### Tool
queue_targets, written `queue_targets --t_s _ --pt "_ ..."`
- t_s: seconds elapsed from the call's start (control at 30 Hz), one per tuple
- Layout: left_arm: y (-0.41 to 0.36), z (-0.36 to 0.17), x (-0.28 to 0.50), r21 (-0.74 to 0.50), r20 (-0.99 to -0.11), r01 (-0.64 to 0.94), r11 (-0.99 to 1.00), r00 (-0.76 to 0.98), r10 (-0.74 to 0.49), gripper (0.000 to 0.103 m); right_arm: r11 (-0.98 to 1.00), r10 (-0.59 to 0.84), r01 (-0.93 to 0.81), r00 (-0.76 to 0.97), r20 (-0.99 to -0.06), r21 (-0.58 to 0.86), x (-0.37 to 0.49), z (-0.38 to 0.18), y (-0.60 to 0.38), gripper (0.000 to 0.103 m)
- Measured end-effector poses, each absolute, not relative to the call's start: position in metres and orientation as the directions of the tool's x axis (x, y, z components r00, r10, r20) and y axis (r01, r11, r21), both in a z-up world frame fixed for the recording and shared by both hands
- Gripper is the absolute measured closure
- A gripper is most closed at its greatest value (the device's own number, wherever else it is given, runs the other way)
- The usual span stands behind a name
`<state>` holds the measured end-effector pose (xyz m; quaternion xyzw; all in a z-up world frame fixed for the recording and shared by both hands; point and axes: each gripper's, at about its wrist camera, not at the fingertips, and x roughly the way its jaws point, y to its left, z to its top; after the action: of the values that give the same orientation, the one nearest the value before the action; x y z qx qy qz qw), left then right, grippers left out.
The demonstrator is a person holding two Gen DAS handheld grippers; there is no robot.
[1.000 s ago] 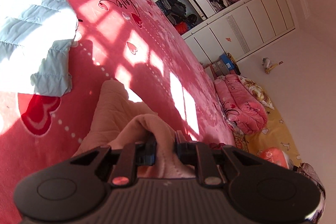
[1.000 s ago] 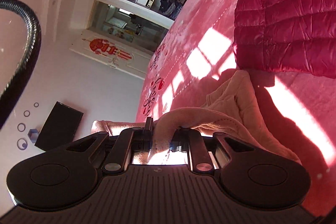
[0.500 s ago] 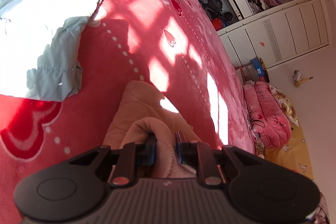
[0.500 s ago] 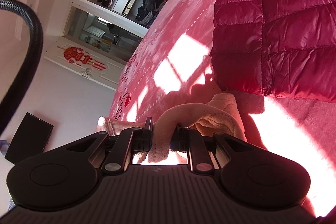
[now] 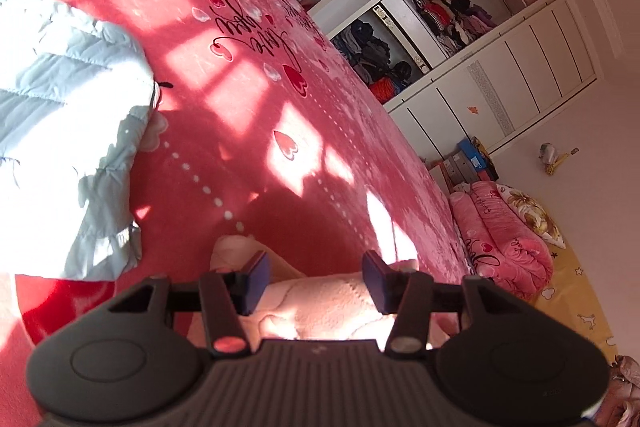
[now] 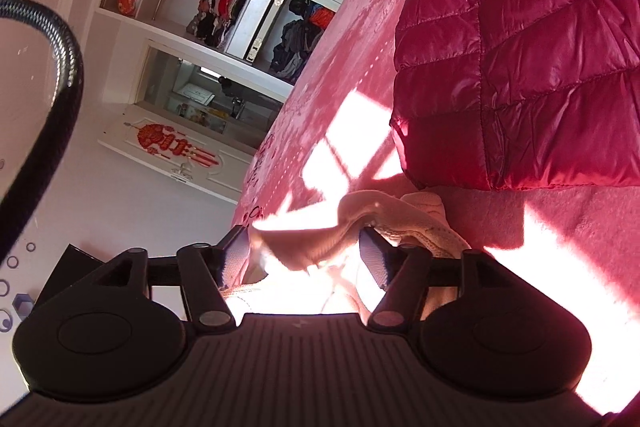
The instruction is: Fold large clothes
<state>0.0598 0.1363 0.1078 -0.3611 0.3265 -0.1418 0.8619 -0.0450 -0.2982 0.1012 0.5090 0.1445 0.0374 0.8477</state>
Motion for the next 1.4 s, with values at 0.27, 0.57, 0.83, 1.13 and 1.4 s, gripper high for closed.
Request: queue_targets --t_s 0.27,0.57,0.83,1.13,1.4 --pt "0.077 0.119 0.037 -0.498 -0.505 0.221 0.839 0.713 -0.487 0.053 0.597 0.189 0.033 0.965 -0.18 0.801 -0.073 0.125 -0.282 0.001" --pt "0.01 0.075 0.054 -0.304 -0.609 0.33 0.894 0.655 -0.448 0.06 0.837 0.231 0.023 0.891 -0.39 0.547 -0.045 0.11 -0.208 0.005" --pt "0.019 0.055 0.075 -0.259 -0.608 0.255 0.932 0.707 -0.362 0.081 0.935 0.102 0.08 0.872 -0.479 0.346 -0.01 0.094 -0.195 0.006" --pt "0.007 0.044 0.079 -0.201 -0.574 0.271 0.941 0.746 -0.338 0.083 0.983 0.003 0.09 0.866 -0.499 0.162 0.003 0.081 -0.178 0.0" --pt "-0.02 0.083 0.047 -0.152 -0.53 0.337 0.929 0.766 -0.364 0.071 0.965 0.044 0.087 0.877 -0.479 0.248 -0.003 0.095 -0.194 0.0"
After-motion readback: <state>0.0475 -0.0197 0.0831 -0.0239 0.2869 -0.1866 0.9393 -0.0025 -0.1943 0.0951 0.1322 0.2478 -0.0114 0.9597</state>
